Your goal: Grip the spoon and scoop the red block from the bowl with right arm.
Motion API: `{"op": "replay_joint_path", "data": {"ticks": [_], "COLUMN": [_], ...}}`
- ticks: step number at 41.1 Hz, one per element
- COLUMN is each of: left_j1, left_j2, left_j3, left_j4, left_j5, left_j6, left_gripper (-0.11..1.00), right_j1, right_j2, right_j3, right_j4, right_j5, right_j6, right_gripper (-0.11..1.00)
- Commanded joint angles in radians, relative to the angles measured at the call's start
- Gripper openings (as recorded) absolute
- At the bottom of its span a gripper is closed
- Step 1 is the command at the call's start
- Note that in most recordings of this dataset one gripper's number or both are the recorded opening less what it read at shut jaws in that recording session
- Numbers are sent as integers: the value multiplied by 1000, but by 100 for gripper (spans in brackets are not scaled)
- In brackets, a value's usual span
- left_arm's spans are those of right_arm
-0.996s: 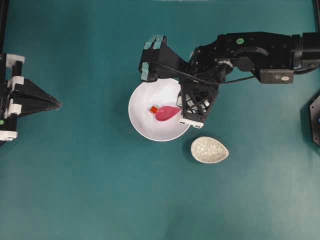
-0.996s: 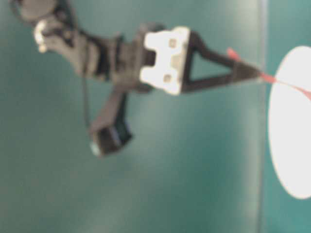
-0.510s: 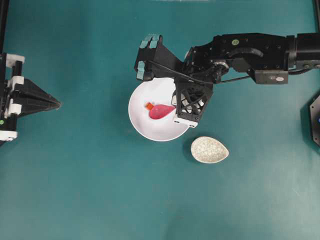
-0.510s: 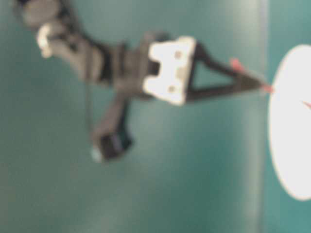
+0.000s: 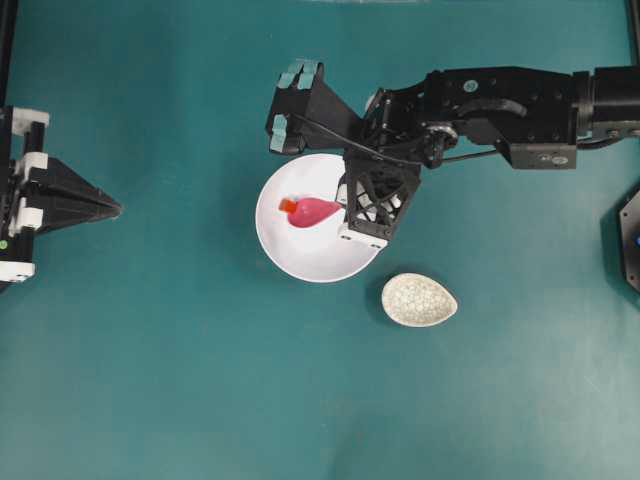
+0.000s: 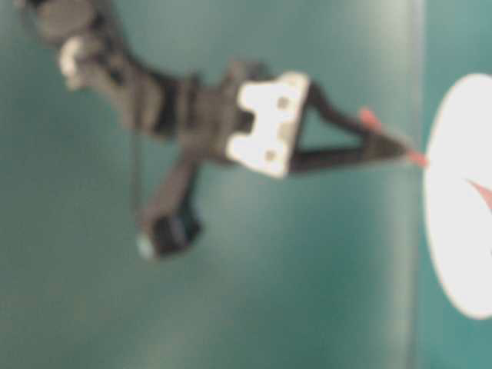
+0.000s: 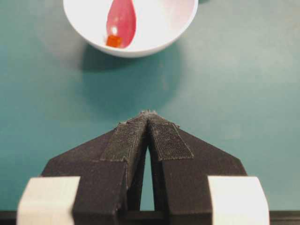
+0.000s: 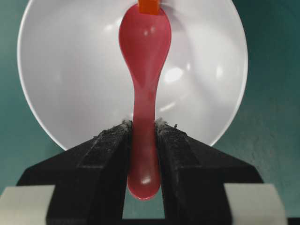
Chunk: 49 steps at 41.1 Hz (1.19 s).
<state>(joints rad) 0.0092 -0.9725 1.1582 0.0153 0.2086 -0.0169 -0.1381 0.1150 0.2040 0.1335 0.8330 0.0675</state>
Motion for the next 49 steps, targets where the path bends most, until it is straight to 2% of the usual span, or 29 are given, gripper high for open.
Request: {"op": "replay_joint_path", "data": {"ticks": [1,34,49], "left_j1": [2,2,2], "left_j2": [5,5,5], "left_j3": [-25,-23,-25], "left_j4": [2,2,0], "left_j5": [-11,-11,-11], "left_j6": [0,-2,-2], "left_gripper": [0,0,0], "right_j1": [2,11,21], "right_j2": [-14,-37,-52], "right_j3": [-29,-43,-17], "right_j4": [2,3,3], "right_j5": [-17,-20,-57], "right_j6": [5,8,20], "right_gripper": [25,25,25]}}
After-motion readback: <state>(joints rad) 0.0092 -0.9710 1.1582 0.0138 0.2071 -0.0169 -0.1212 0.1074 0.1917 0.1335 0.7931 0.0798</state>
